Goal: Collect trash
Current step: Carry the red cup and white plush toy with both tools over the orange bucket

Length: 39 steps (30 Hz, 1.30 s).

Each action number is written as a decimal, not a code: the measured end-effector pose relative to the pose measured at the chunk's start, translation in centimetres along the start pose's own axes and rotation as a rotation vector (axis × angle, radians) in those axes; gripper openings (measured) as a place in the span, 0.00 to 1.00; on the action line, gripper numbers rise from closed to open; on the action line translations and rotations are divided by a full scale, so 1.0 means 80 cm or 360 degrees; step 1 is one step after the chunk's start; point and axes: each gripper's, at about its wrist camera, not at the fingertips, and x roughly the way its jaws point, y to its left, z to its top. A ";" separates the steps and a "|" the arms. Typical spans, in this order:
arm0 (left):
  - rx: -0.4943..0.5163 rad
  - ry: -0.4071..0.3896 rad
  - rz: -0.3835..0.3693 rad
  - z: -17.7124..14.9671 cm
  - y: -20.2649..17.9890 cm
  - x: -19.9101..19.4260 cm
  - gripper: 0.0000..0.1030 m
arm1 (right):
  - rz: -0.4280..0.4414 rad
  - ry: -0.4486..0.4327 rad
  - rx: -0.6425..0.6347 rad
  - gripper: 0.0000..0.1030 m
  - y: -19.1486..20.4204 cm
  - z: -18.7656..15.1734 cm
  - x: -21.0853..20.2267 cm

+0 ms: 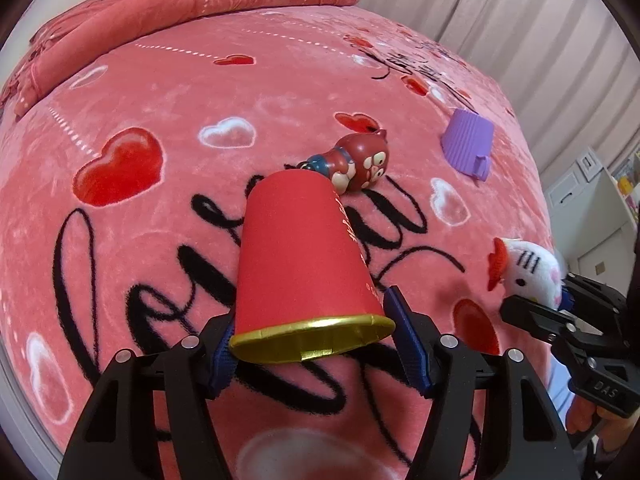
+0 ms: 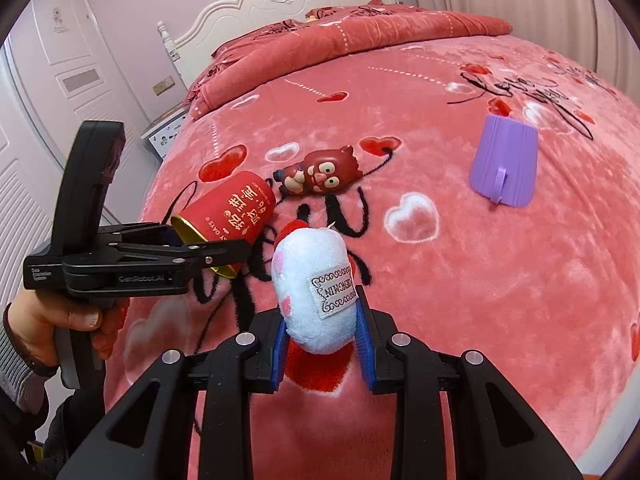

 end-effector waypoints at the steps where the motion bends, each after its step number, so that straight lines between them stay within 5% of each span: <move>1: 0.0006 -0.0005 -0.0002 -0.001 0.001 -0.001 0.59 | 0.0002 -0.0002 0.0004 0.28 0.001 -0.001 0.000; 14: 0.0039 -0.0123 -0.0053 -0.015 -0.025 -0.060 0.52 | 0.0014 -0.0061 0.0004 0.28 0.013 -0.014 -0.039; 27: 0.0222 -0.0227 -0.0096 -0.054 -0.100 -0.133 0.52 | 0.0015 -0.0169 0.0044 0.28 0.030 -0.062 -0.130; 39: 0.0441 -0.0203 -0.0213 -0.080 -0.197 -0.142 0.52 | -0.0065 -0.0315 0.0210 0.28 -0.008 -0.122 -0.220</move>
